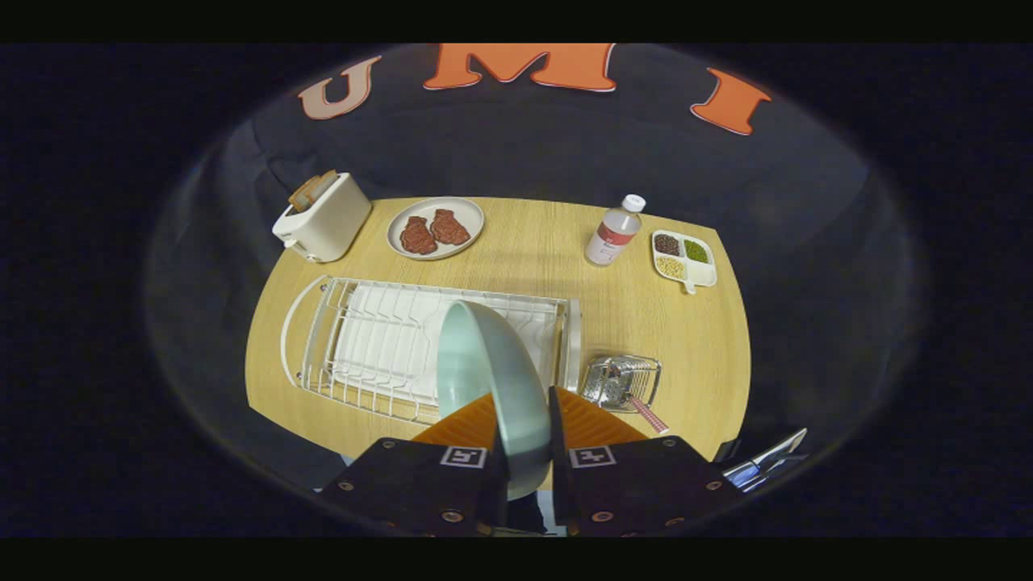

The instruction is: Take the plate from the dish rack, then take the spoon from the basket and place it into the plate.

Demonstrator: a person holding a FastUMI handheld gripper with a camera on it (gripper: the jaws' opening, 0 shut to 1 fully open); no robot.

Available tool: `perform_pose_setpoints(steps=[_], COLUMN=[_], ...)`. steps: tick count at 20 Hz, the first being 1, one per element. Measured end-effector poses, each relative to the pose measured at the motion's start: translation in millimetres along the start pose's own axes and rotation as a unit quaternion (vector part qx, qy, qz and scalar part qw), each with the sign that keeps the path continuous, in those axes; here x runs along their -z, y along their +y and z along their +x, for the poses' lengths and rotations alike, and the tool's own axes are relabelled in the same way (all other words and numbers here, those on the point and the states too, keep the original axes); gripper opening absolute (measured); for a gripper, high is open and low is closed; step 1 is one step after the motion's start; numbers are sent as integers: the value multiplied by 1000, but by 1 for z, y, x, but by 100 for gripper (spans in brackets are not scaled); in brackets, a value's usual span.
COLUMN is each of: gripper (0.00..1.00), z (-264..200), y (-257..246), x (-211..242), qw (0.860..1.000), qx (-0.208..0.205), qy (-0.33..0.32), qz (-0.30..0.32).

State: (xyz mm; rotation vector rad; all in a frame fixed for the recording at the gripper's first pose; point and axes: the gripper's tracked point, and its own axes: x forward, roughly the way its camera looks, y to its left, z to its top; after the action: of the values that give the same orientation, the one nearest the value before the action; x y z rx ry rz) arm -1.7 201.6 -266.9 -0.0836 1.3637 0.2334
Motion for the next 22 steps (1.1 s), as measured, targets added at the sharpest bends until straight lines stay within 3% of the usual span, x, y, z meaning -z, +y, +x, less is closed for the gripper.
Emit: perform_pose_setpoints(steps=[9,22], gripper=[23,23], z=[-8,23], y=[-27,-43], x=[81,178], qw=[998,989], qx=[-42,-83], qy=[19,78], qz=[46,98])
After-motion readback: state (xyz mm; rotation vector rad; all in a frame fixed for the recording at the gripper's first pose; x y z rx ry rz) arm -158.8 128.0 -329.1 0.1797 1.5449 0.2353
